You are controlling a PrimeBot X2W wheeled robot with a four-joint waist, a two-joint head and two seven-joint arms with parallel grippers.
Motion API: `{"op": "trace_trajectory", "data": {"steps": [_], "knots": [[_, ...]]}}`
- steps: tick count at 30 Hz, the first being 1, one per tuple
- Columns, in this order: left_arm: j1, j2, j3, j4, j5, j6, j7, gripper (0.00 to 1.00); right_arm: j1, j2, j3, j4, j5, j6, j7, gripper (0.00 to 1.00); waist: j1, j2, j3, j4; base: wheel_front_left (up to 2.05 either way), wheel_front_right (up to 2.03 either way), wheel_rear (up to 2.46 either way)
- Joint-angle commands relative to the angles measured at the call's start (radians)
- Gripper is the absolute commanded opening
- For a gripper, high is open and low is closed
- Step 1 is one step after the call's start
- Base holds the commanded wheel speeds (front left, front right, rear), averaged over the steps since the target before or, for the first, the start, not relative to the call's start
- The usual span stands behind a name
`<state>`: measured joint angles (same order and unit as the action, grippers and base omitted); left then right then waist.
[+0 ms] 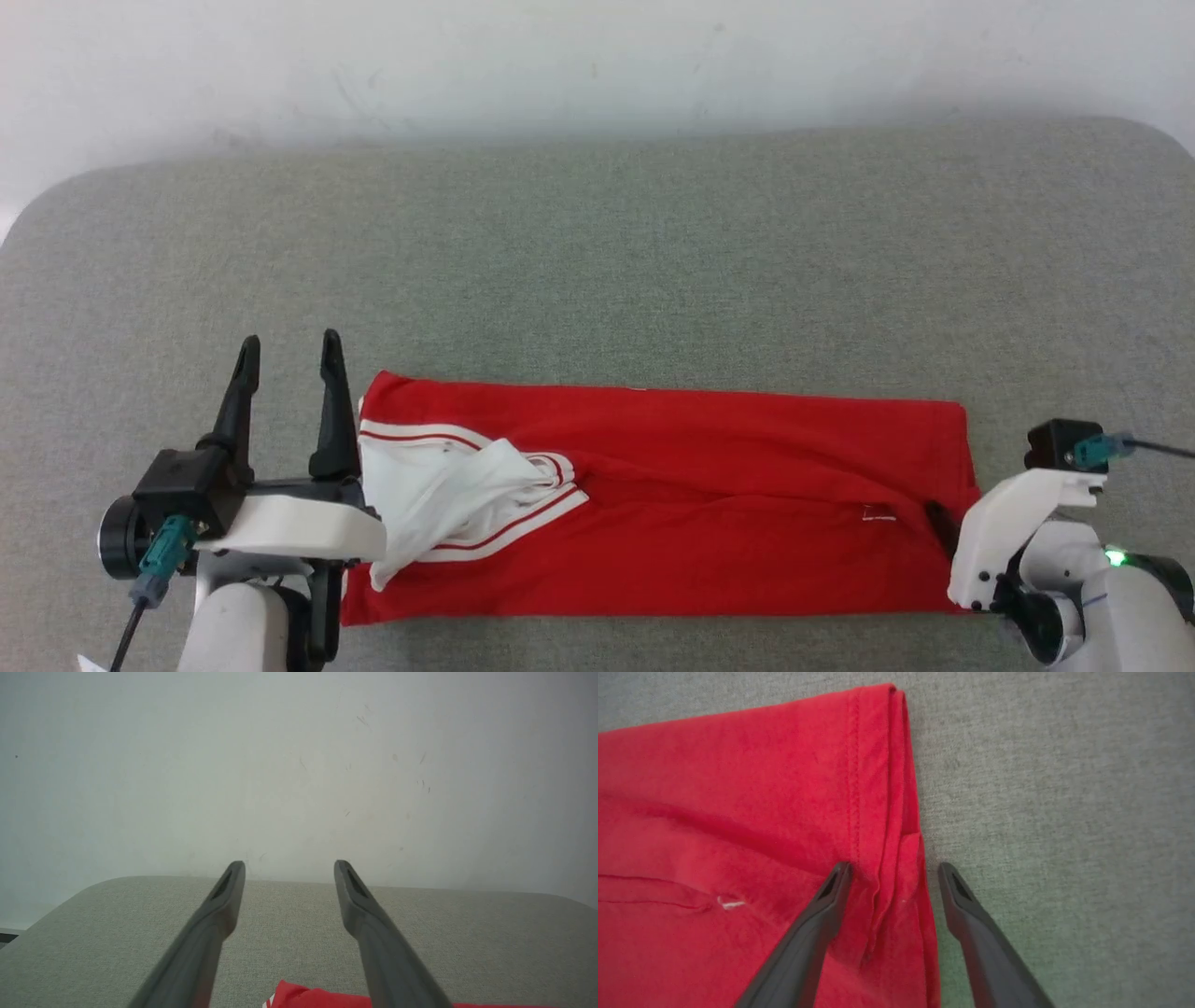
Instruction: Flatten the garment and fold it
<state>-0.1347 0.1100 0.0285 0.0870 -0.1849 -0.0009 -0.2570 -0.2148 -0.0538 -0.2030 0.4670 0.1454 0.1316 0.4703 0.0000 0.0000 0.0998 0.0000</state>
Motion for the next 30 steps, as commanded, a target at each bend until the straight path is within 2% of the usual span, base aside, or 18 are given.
{"op": "trace_trajectory", "data": {"steps": [1,4,5,6,7,8,9,13,16,21,30], "knots": [[0.003,-0.011,0.009,0.004,0.012,-0.014,-0.005,1.0,-0.011,0.003,0.006,0.023,-0.006,-0.001,0.048,1.0,0.0,0.0,0.003,0.002,0.0,0.0,0.0],[0.003,-0.017,0.017,0.005,0.018,-0.023,-0.005,1.0,-0.018,0.003,0.011,0.029,-0.001,-0.001,0.084,1.0,0.0,0.0,0.006,0.003,0.0,0.0,0.0],[0.003,-0.02,0.021,0.006,0.021,-0.027,-0.005,1.0,-0.021,0.003,0.014,0.031,0.003,-0.001,0.098,0.92,0.0,0.0,0.007,0.003,0.0,0.0,0.0],[0.004,-0.022,0.024,0.007,0.024,-0.031,-0.005,1.0,-0.024,0.003,0.016,0.032,0.007,-0.001,0.109,0.52,0.0,0.0,0.008,0.004,0.0,0.0,0.0],[0.004,-0.024,0.027,0.01,0.026,-0.034,-0.005,1.0,-0.027,0.003,0.018,0.035,0.012,-0.001,0.121,0.41,0.0,0.0,0.009,0.005,0.0,0.0,0.0],[0.003,-0.027,0.03,0.013,0.029,-0.038,-0.005,1.0,-0.029,0.003,0.02,0.037,0.016,-0.001,0.132,0.14,0.0,0.0,0.009,0.006,0.0,0.0,0.0],[0.003,-0.029,0.032,0.015,0.031,-0.042,-0.005,1.0,-0.03,0.003,0.021,0.036,0.018,-0.001,0.138,0.0,0.0,0.0,0.008,0.006,0.0,0.0,0.0],[0.006,-0.037,0.041,0.02,0.037,-0.05,-0.005,1.0,-0.033,0.004,0.018,0.018,0.012,-0.001,0.14,0.0,0.0,0.0,0.005,0.008,0.0,0.0,0.0],[0.006,-0.042,0.043,0.025,0.041,-0.057,-0.005,1.0,-0.037,0.004,-0.012,-0.01,-0.035,-0.001,0.116,0.0,0.0,0.0,0.005,0.008,0.0,0.0,0.0],[-0.003,-0.047,0.048,0.033,0.043,-0.067,-0.005,1.0,-0.052,0.0,-0.11,-0.044,-0.166,-0.001,0.059,0.0,0.0,0.0,0.011,0.011,0.0,0.0,0.0],[-0.01,-0.053,0.054,0.036,0.054,-0.08,-0.005,1.0,-0.066,-0.071,-0.301,-0.023,-0.341,-0.001,-0.05,0.0,0.0,0.0,0.016,0.026,0.0,0.0,0.0]]}}
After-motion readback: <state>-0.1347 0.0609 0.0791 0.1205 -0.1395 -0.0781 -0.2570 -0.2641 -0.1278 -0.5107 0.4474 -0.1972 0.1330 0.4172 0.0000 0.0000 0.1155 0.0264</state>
